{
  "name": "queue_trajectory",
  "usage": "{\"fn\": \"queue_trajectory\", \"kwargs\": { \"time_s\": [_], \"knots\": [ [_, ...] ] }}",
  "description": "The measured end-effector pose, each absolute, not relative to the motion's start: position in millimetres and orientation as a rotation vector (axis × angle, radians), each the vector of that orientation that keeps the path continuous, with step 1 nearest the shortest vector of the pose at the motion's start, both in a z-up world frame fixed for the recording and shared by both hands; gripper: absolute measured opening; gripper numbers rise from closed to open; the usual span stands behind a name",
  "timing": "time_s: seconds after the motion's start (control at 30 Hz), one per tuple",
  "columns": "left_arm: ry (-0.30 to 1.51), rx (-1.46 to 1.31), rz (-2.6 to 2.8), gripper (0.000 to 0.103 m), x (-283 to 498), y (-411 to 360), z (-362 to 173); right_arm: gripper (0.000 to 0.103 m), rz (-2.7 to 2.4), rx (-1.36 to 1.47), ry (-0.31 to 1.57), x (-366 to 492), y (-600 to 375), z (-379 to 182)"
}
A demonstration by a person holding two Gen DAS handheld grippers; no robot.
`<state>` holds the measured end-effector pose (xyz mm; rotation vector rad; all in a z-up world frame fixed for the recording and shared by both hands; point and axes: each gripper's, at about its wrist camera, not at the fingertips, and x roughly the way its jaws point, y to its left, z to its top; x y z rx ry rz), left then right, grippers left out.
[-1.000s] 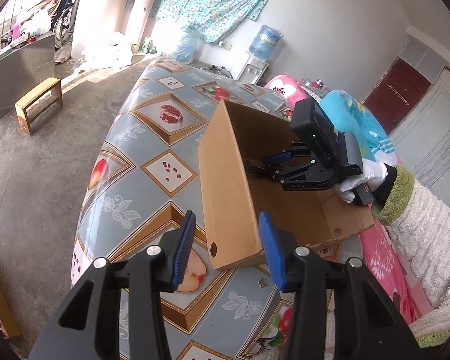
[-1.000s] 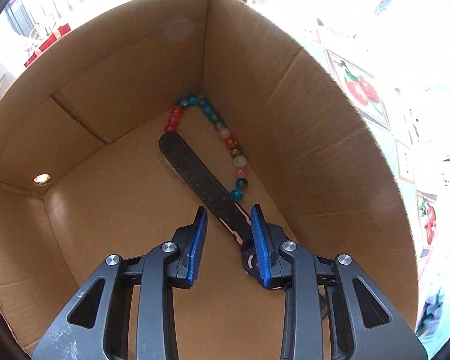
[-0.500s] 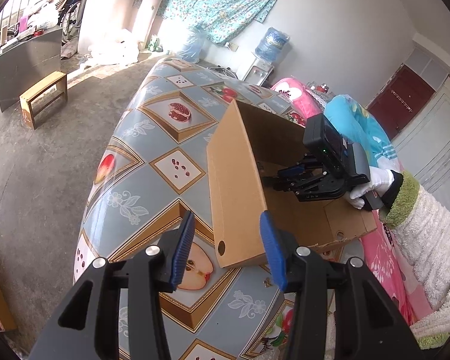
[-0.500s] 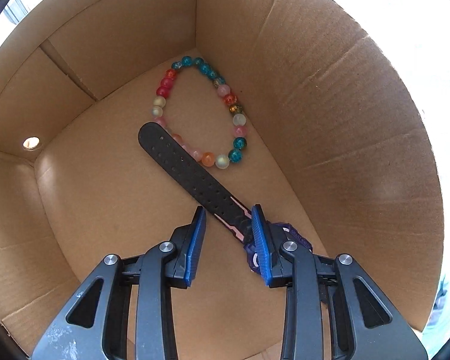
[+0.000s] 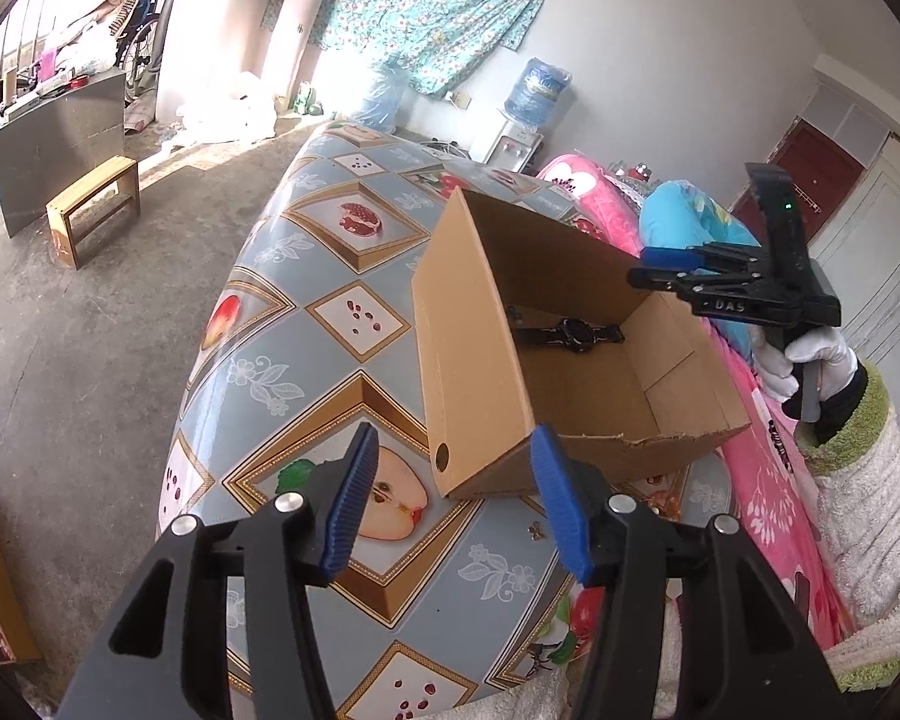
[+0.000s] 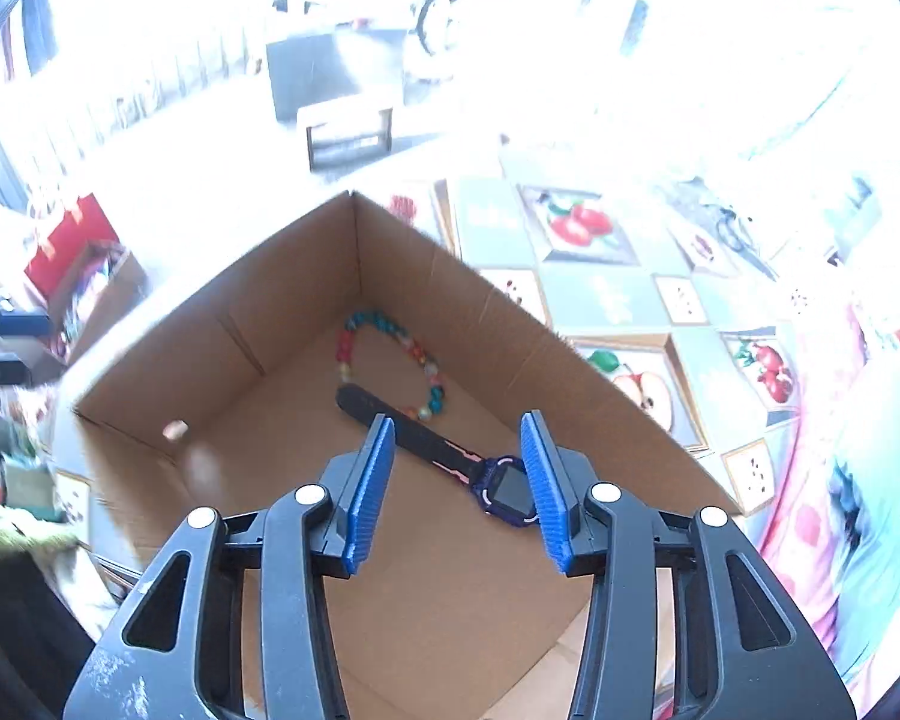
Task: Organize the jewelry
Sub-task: 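Withdraw the right tool from the box back over the table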
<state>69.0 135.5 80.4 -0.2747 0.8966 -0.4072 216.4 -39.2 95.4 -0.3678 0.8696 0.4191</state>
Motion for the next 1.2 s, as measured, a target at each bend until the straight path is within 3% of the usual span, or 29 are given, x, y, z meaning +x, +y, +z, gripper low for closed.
{"fn": "queue_trajectory", "kwargs": {
  "time_s": [0.13,0.3,0.43,0.6,0.83,0.97,1.07,1.2],
  "knots": [
    [0.915,-0.246,-0.442,0.055,56,125,70,0.065,0.394,-0.189,0.680,147,-58,154],
    [0.964,-0.178,-0.481,0.060,43,100,49,0.073,0.377,-0.009,0.567,59,-86,162],
    [1.007,-0.098,-0.484,0.061,35,75,23,0.074,0.285,0.083,0.642,19,-65,113],
    [1.031,-0.006,-0.457,0.061,27,41,-7,0.074,0.143,0.149,0.802,5,-65,7],
    [0.970,0.189,-0.391,0.064,22,2,-31,0.074,-0.019,0.060,0.824,11,-40,-42],
    [0.947,0.213,-0.379,0.072,24,-8,-37,0.076,-0.052,0.086,0.811,22,-36,-58],
    [0.941,0.212,-0.364,0.081,26,-7,-42,0.095,-0.068,0.045,0.794,23,-26,-64],
    [0.947,0.204,-0.359,0.097,31,-1,-47,0.096,-0.075,0.051,0.753,19,-21,-65]
  ]
}}
